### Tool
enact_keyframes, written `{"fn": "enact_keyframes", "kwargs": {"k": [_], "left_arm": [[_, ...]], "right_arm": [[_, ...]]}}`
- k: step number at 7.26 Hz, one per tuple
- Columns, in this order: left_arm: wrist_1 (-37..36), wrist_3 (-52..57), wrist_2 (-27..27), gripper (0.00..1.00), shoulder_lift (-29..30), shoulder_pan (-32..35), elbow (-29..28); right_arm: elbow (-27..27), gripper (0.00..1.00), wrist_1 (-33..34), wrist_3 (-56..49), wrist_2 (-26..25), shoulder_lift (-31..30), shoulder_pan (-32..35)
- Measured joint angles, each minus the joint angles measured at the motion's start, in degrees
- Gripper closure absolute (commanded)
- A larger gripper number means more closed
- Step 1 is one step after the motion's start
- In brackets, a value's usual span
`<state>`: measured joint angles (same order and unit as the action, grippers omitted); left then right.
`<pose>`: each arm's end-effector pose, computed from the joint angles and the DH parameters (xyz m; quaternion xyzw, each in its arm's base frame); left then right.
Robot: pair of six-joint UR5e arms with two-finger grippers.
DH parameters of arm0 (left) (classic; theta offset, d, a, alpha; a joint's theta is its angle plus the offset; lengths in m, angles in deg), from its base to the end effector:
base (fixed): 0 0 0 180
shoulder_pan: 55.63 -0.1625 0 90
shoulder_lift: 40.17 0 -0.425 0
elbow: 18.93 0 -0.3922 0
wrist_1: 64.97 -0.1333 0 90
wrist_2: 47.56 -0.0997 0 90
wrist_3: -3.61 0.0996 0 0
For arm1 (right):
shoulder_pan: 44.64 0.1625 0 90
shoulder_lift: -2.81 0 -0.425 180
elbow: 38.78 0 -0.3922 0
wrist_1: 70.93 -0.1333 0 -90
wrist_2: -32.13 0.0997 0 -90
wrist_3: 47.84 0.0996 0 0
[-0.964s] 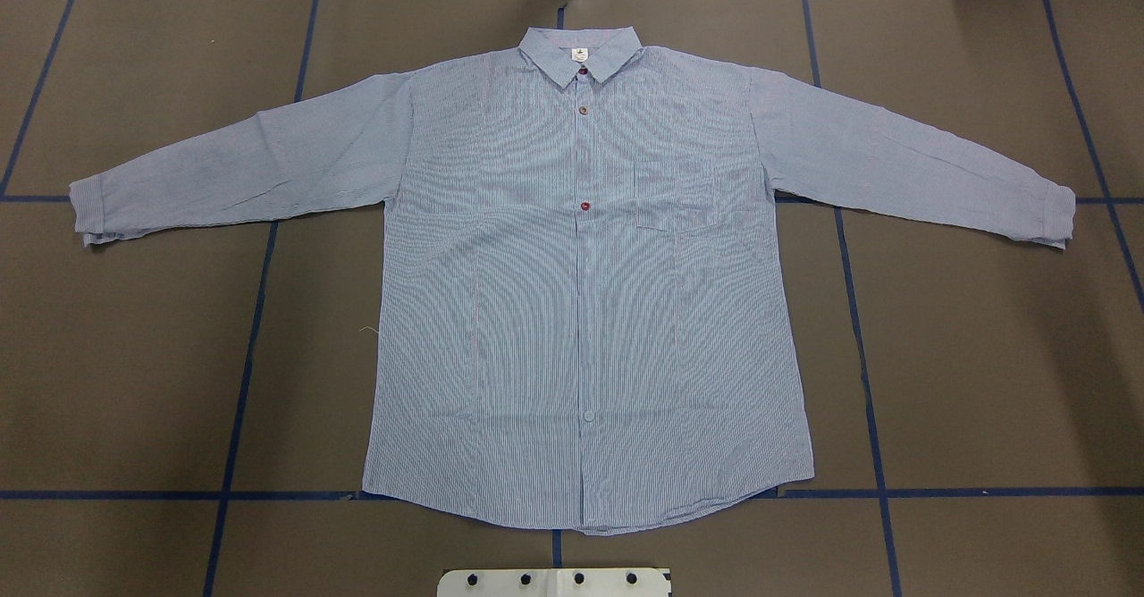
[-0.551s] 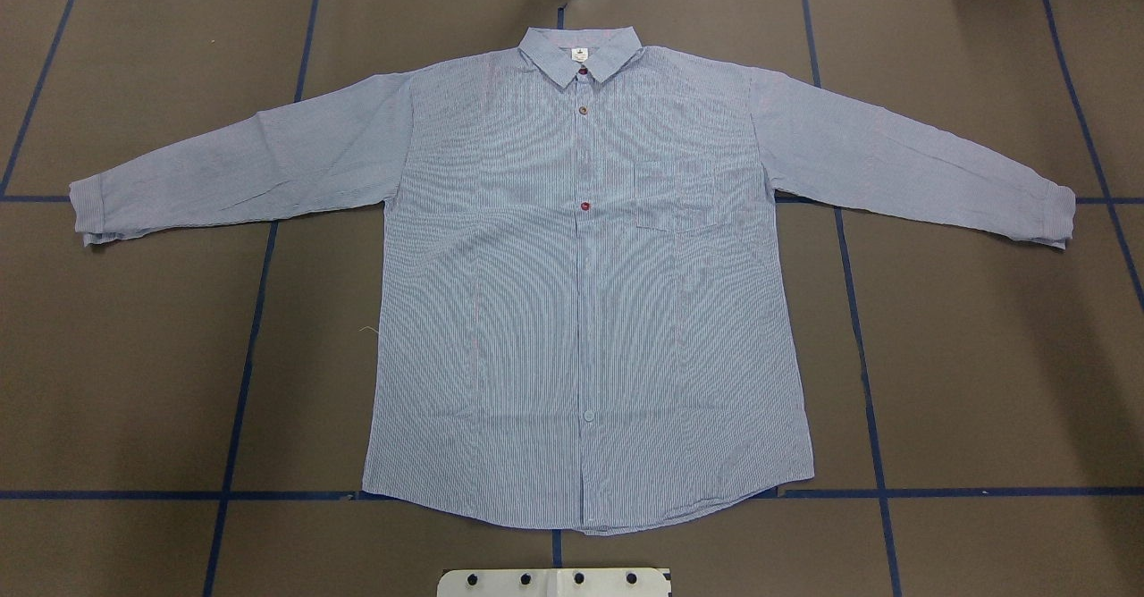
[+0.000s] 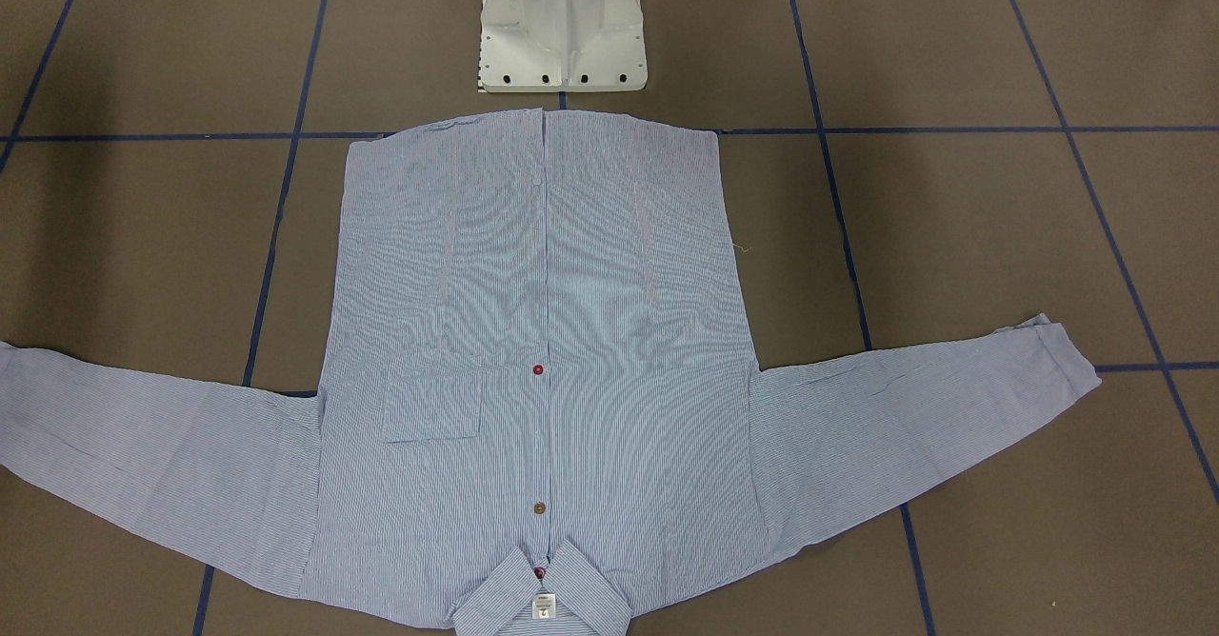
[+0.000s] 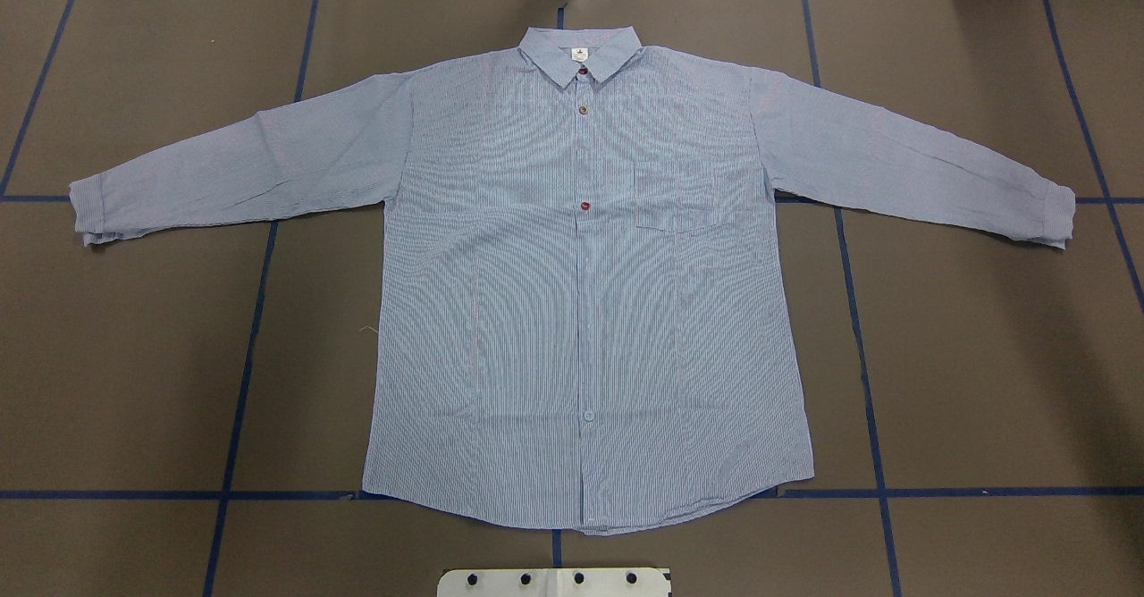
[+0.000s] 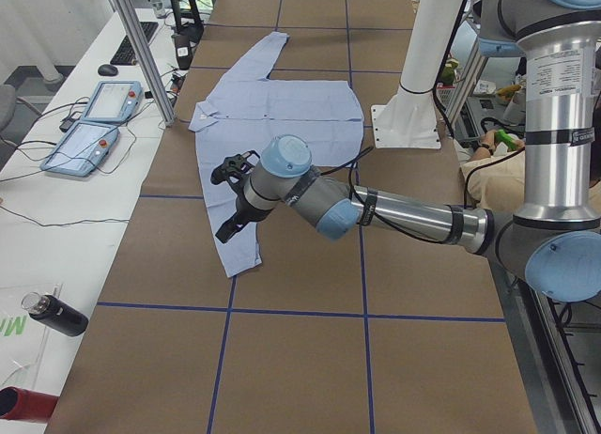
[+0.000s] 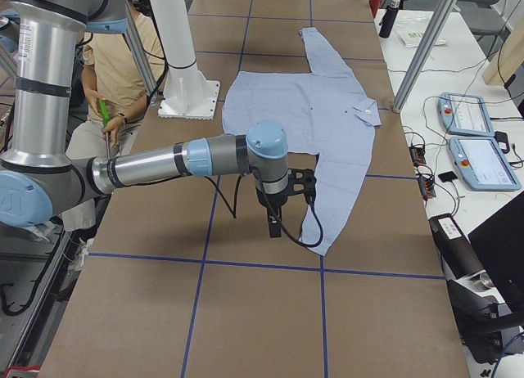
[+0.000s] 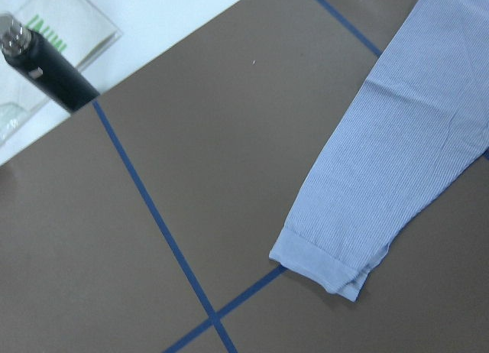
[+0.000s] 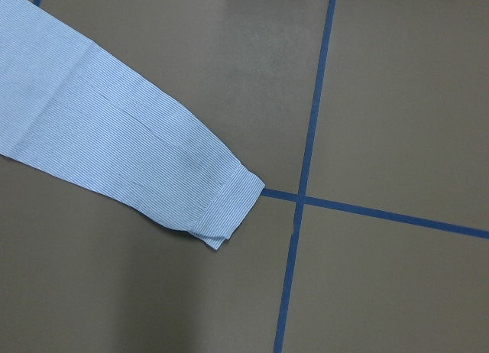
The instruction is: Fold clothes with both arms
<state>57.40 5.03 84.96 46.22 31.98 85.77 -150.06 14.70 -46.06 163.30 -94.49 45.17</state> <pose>-0.0459 -0.4833 0.4959 0.3422 0.3397 0.1630 0.8608 0.0663 -0.4450 0.5291 0.1433 -0.3496 -0.0432 0.9249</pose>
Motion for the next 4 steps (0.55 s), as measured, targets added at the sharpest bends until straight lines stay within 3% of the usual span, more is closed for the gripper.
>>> {"fn": "enact_keyframes", "kwargs": {"k": [2, 4], "left_arm": [[3.8, -5.3, 0.1, 0.00, 1.4, 0.0, -2.3], [5.5, -6.1, 0.2, 0.00, 1.5, 0.0, -3.4]], "right_arm": [[8.0, 0.00, -13.3, 3.4, 2.0, 0.3, -2.8], [19.1, 0.02, -33.3, 20.3, -1.0, 2.0, -9.8]]}}
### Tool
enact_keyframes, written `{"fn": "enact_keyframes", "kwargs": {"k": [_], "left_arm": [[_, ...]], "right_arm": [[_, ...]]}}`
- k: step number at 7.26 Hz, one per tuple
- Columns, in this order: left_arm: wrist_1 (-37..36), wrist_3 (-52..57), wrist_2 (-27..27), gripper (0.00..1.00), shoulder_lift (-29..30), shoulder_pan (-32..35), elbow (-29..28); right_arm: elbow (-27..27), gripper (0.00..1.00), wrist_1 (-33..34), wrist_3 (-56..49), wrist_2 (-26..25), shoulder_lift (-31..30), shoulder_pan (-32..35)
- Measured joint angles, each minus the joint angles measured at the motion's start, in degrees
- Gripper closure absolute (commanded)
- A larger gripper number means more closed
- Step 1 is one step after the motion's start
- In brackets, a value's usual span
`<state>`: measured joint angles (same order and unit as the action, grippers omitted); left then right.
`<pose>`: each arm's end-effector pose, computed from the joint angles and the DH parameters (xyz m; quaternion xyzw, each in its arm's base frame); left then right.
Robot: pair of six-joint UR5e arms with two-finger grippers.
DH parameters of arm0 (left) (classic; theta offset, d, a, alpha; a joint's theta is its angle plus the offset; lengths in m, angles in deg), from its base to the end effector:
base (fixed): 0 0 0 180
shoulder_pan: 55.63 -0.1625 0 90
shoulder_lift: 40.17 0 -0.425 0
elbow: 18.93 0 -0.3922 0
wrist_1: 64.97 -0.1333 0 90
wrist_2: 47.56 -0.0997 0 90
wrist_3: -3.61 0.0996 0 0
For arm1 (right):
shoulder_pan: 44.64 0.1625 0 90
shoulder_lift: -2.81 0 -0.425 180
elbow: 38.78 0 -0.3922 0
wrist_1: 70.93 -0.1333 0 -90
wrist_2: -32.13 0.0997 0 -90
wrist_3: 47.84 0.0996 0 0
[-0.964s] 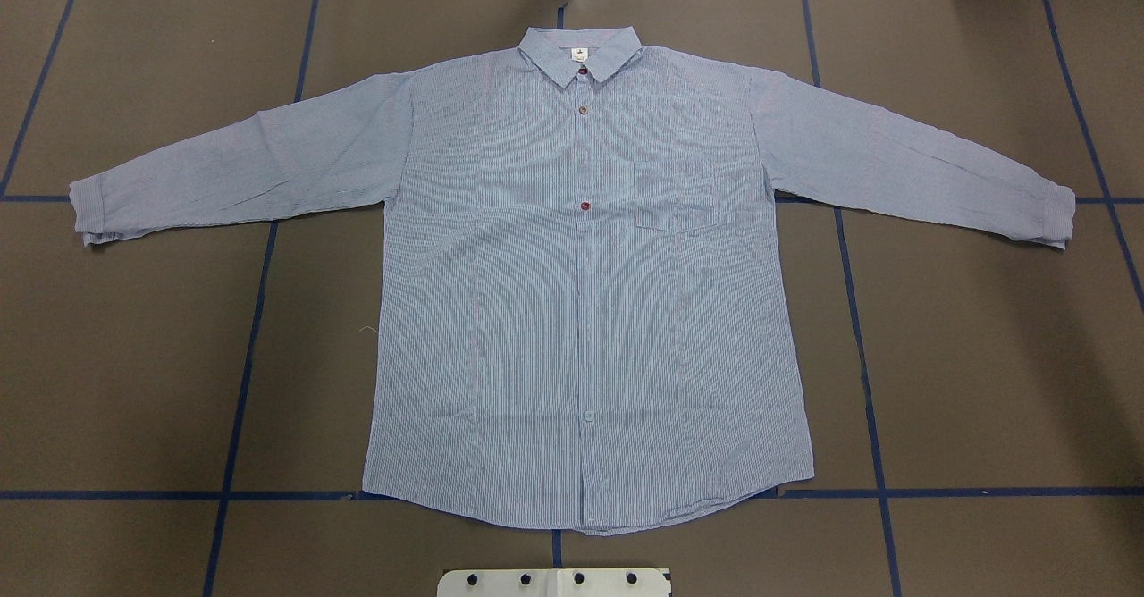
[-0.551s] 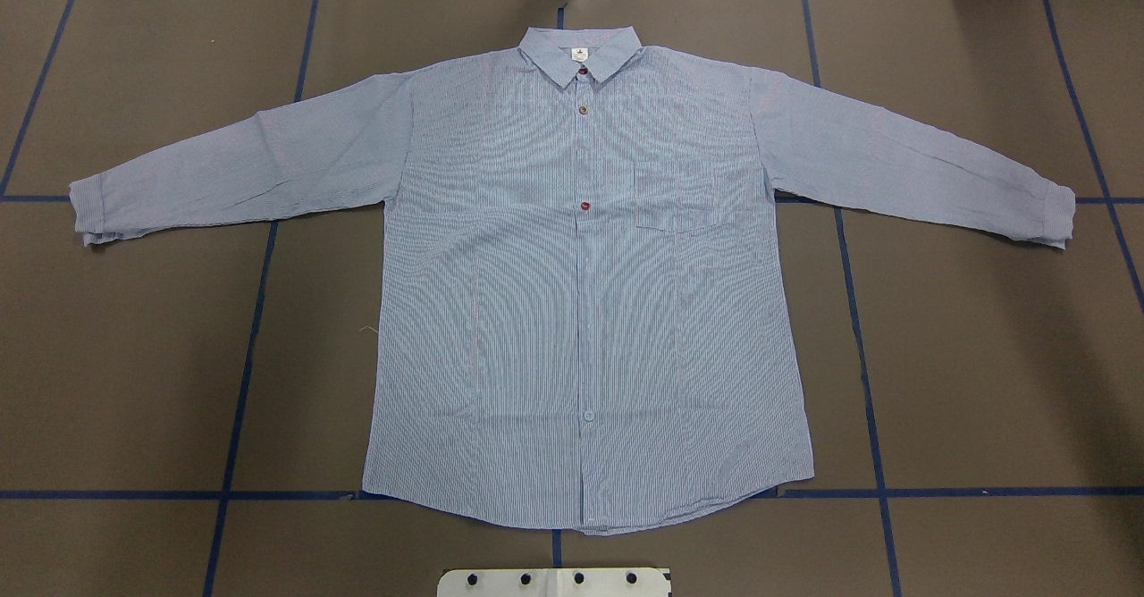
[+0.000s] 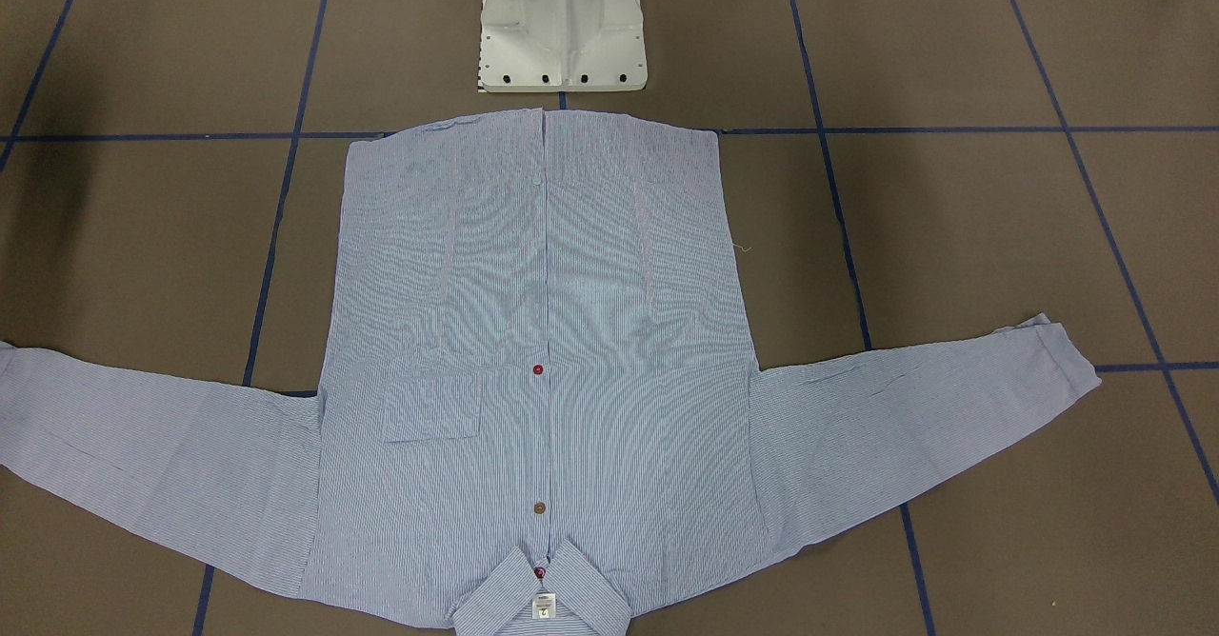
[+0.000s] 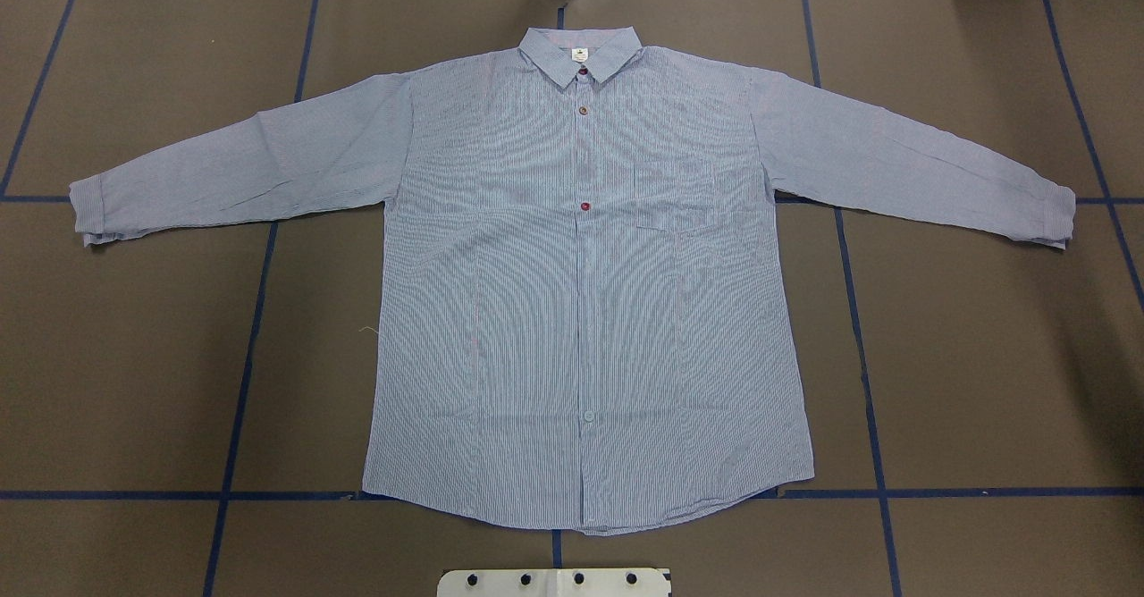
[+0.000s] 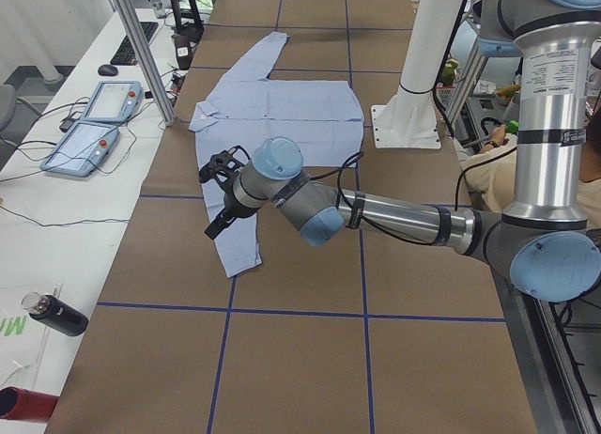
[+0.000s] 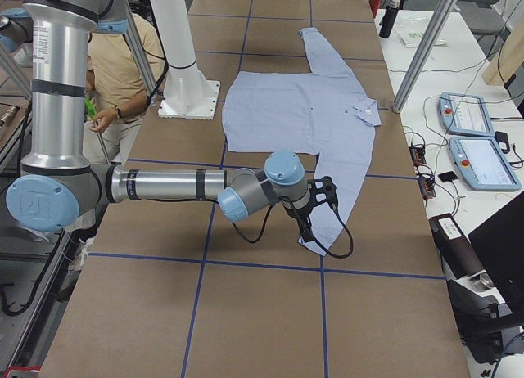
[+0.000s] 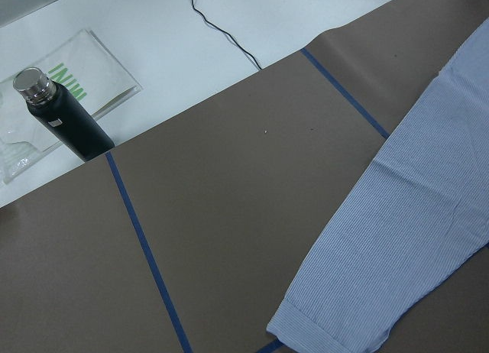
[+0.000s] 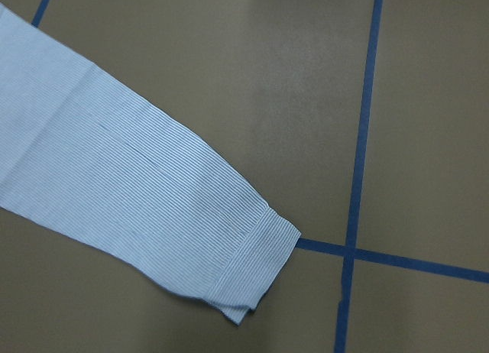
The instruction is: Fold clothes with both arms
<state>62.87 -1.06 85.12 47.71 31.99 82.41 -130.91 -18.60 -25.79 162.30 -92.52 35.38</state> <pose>-0.0453 -0.4952 0.5013 0.3506 0.3559 0.1282 0.8567 -0.0147 -0.4821 0.6139 0.1770 -0.3920 -0.0069 0.9027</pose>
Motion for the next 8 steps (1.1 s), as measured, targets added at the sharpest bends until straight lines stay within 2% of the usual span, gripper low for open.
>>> {"fn": "enact_keyframes", "kwargs": {"k": [1, 2, 3, 4, 8], "left_arm": [[0.3, 0.0, 0.0, 0.00, -0.1, 0.0, -0.1], [0.7, 0.0, 0.1, 0.00, -0.2, 0.0, -0.1], [1.0, 0.1, 0.1, 0.00, -0.4, 0.0, -0.1], [1.7, 0.1, 0.1, 0.00, -0.8, 0.0, 0.0], [3.1, 0.0, 0.1, 0.00, -1.5, 0.0, -0.1]], "right_arm": [[6.7, 0.11, -9.4, 6.6, -2.9, 1.9, -3.2], [12.6, 0.23, -14.9, 9.7, -4.4, 4.3, -4.7], [16.7, 0.34, -17.6, 10.9, -5.0, 6.2, -5.3], [19.1, 0.38, -18.6, 11.3, -5.2, 7.4, -5.5], [23.2, 0.38, -19.1, 11.4, -6.5, 10.7, -7.6]]}}
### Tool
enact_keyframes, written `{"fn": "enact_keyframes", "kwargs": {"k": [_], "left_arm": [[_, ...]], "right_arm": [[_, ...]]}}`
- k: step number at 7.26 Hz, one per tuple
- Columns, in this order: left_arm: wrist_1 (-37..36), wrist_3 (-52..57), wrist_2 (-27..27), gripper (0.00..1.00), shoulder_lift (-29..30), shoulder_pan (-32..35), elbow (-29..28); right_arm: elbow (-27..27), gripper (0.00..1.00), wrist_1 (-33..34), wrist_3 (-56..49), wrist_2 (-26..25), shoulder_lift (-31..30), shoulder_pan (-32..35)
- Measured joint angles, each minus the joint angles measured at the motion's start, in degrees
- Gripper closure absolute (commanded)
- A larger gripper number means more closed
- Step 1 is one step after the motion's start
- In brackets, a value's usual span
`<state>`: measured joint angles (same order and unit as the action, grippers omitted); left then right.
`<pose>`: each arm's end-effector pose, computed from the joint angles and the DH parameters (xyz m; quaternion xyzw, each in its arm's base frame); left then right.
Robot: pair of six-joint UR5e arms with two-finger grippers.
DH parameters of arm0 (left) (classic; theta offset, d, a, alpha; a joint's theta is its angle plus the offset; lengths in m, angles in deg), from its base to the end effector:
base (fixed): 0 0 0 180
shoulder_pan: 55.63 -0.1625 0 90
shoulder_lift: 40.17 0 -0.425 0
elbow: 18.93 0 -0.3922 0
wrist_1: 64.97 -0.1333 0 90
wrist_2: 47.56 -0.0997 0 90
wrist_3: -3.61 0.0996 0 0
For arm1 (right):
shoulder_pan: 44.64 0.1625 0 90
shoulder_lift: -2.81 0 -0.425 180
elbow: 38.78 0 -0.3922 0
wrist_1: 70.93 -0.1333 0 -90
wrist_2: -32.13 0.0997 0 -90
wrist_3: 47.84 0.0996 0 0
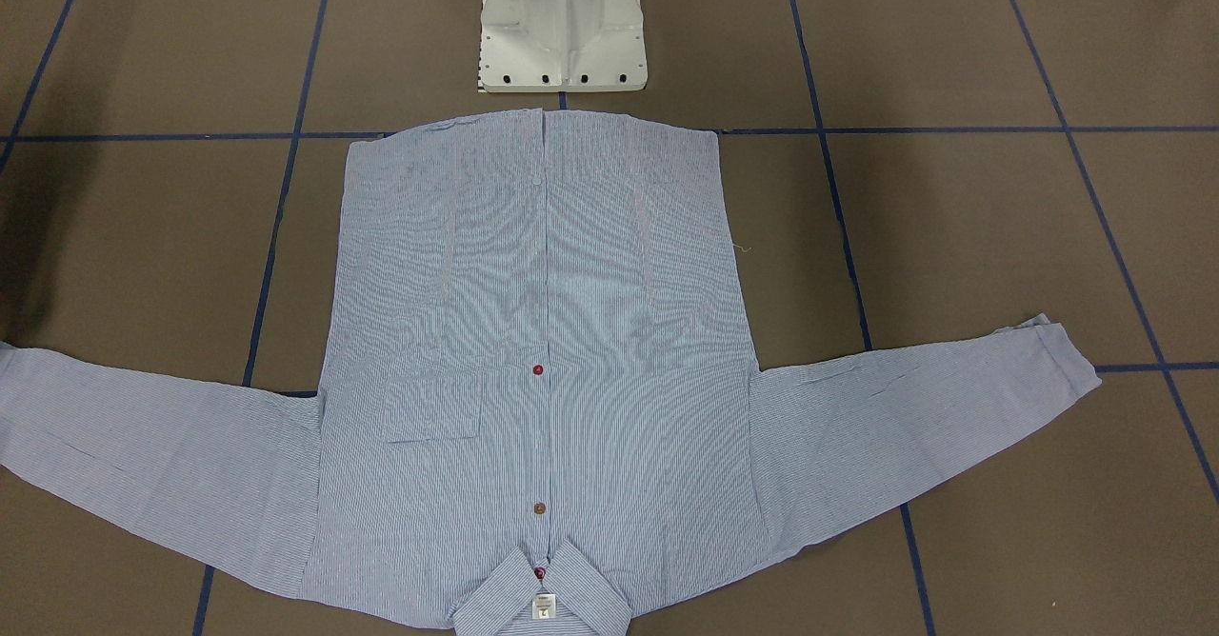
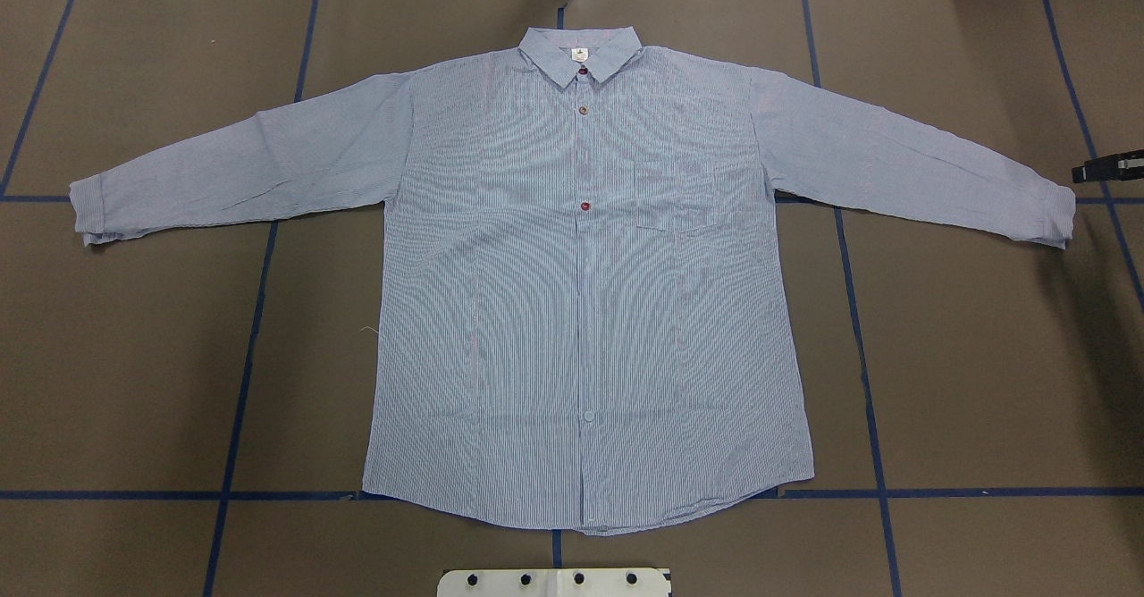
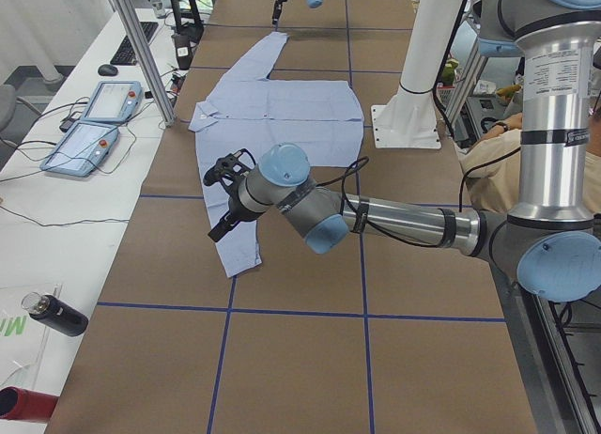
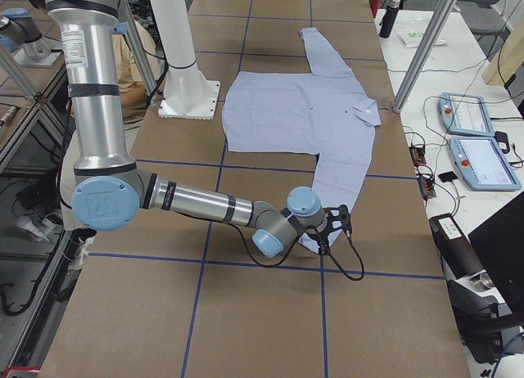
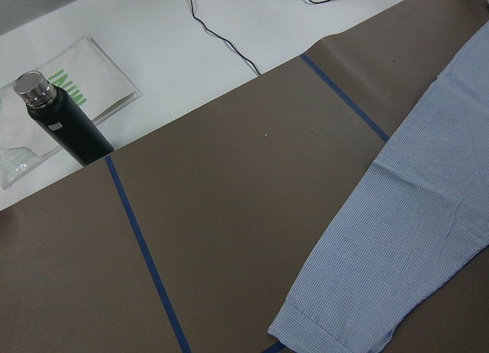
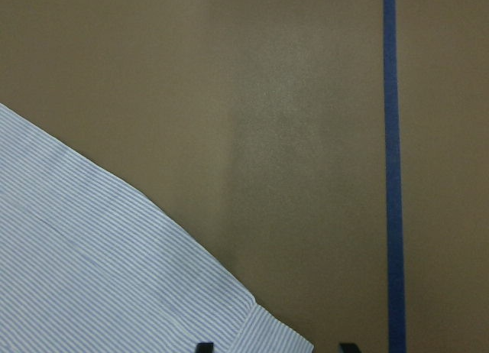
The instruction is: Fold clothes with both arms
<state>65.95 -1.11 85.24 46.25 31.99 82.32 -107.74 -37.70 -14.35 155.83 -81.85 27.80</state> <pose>-0.0455 -0.4852 0.5079 0.3617 0.3556 0.1328 0.8515 -0.0905 -0.5448 0.6888 0.1860 -0.3896 0.0235 0.9017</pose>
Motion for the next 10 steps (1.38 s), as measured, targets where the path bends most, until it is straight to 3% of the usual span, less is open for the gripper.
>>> {"fn": "enact_keyframes", "kwargs": {"k": [4, 10], "left_arm": [[0.0, 0.1, 0.0, 0.00, 0.0, 0.0, 0.0], [0.1, 0.4, 0.0, 0.00, 0.0, 0.0, 0.0]], "right_arm": [[3.3, 0.42, 0.0, 0.0, -2.3, 2.7, -2.4], [4.8, 0.44, -1.7, 0.2, -2.8, 2.1, -2.9]]}}
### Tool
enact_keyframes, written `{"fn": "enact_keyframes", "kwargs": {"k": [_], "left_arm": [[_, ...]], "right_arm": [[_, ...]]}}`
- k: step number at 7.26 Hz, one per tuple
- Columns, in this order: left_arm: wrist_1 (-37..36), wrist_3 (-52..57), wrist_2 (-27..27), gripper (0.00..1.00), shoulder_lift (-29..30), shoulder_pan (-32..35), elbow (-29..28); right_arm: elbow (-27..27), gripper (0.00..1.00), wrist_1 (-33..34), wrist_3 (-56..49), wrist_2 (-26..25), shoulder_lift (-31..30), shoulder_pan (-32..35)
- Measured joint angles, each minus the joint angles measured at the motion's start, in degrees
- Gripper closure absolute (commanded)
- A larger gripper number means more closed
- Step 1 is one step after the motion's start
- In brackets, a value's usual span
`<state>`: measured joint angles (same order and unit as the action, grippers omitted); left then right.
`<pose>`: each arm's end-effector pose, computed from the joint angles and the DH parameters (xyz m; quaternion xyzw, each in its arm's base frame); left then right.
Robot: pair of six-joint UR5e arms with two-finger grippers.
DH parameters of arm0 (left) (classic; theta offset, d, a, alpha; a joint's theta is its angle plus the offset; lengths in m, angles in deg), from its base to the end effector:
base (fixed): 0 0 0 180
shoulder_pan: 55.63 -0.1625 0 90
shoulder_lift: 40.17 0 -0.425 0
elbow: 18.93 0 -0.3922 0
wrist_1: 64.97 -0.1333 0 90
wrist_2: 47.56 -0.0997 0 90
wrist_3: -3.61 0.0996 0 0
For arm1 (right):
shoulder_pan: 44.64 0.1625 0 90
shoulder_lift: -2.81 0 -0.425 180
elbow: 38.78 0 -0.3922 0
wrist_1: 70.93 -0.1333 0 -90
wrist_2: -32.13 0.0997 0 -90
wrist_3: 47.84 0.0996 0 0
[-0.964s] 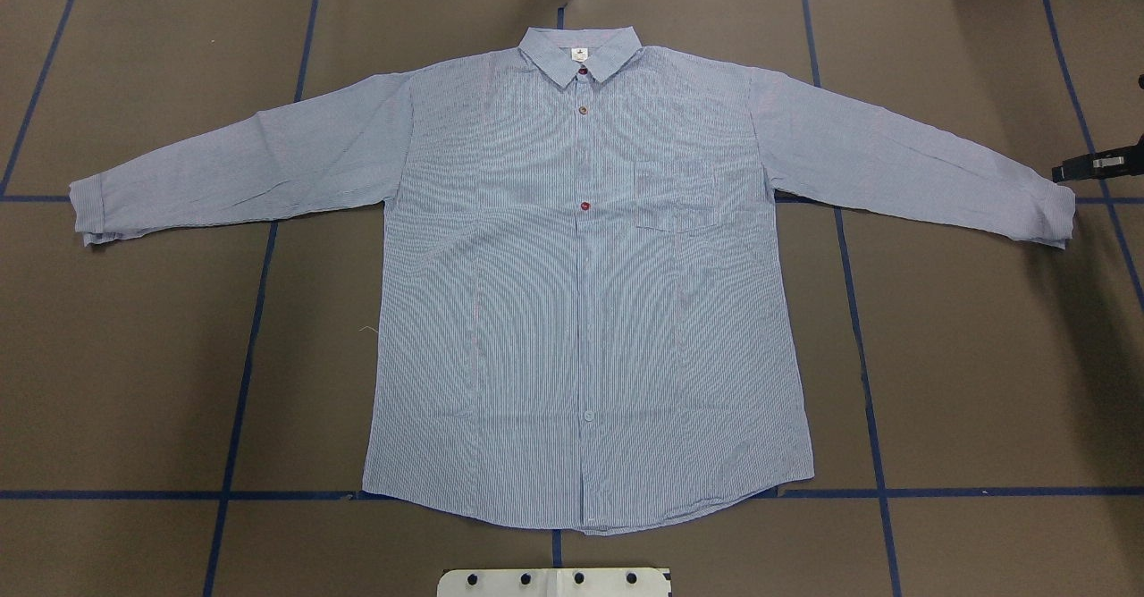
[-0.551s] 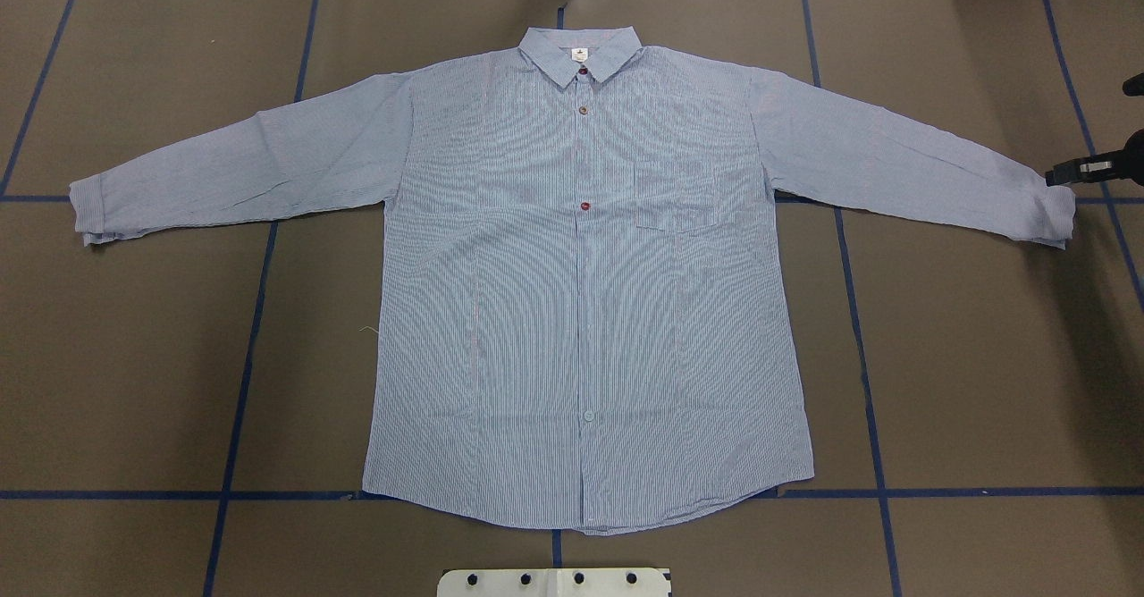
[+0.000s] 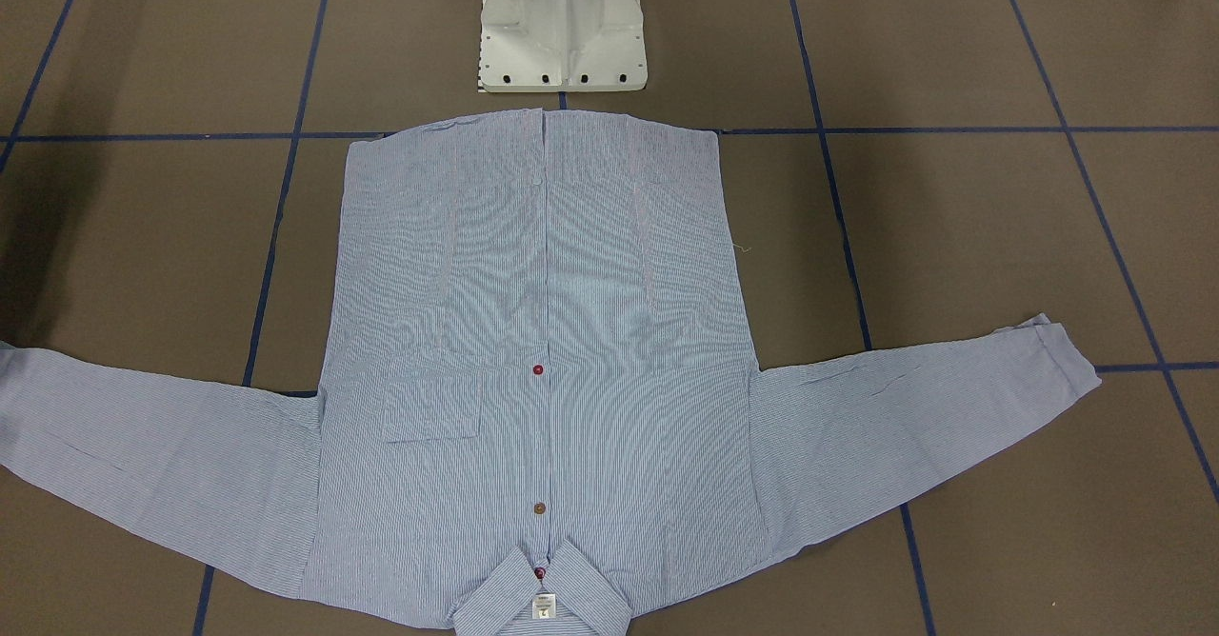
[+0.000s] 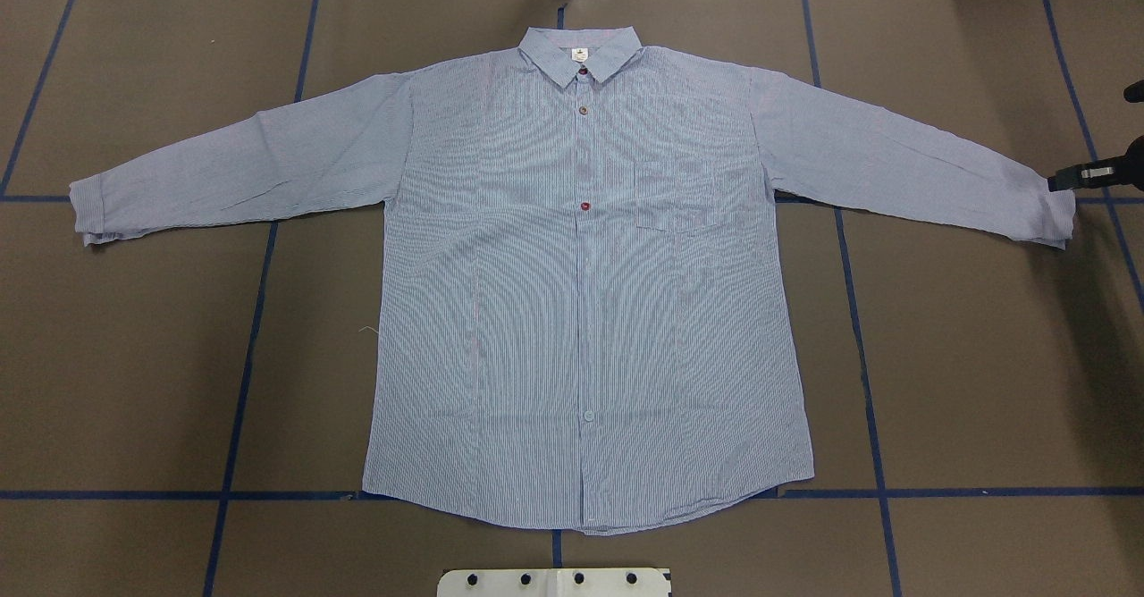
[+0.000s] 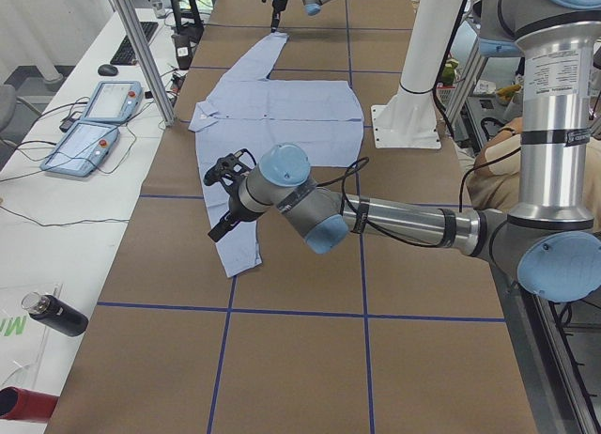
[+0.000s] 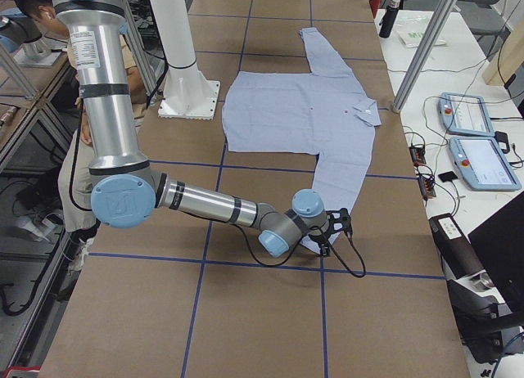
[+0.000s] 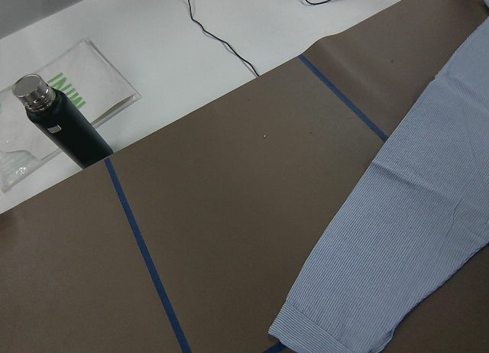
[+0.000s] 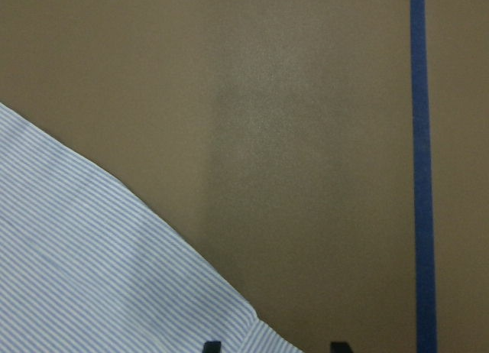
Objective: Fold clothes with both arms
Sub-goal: 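Lower the right gripper and grasp the cuff of the sleeve nearest it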
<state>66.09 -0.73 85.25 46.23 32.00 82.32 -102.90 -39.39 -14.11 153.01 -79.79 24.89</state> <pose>-0.0456 -0.4850 0.5078 0.3638 0.3544 0.1359 0.8506 -0.1182 -0.5515 0.7097 0.1794 -0.3728 0.0142 0.9103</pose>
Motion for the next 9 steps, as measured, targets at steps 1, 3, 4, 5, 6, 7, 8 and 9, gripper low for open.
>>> {"fn": "enact_keyframes", "kwargs": {"k": [1, 3, 4, 5, 6, 7, 8, 9], "left_arm": [[0.2, 0.0, 0.0, 0.00, 0.0, 0.0, 0.0], [0.7, 0.0, 0.1, 0.00, -0.1, 0.0, -0.1], [0.7, 0.0, 0.1, 0.00, -0.1, 0.0, -0.1], [0.8, 0.0, 0.1, 0.00, -0.1, 0.0, -0.1], [0.8, 0.0, 0.1, 0.00, -0.1, 0.0, -0.1], [0.8, 0.0, 0.1, 0.00, -0.1, 0.0, -0.1], [0.8, 0.0, 0.1, 0.00, -0.1, 0.0, -0.1], [0.8, 0.0, 0.1, 0.00, -0.1, 0.0, -0.1]], "right_arm": [[0.3, 0.47, -0.9, 0.6, 0.0, -0.2, 0.0], [0.5, 0.48, -2.0, 2.6, 0.1, -0.2, -0.2], [0.8, 0.47, -3.0, 3.8, 0.0, -0.2, -0.5], [1.2, 0.47, -3.6, 4.3, -0.1, -0.2, -0.6], [1.4, 0.47, -3.8, 4.5, -0.4, -0.2, -0.8], [1.6, 0.47, -3.9, 4.5, -1.2, -0.3, -1.1], [2.0, 0.47, -4.0, 4.6, -1.9, -0.3, -1.3], [2.2, 0.47, -4.0, 4.6, -2.2, -0.3, -1.5]]}}
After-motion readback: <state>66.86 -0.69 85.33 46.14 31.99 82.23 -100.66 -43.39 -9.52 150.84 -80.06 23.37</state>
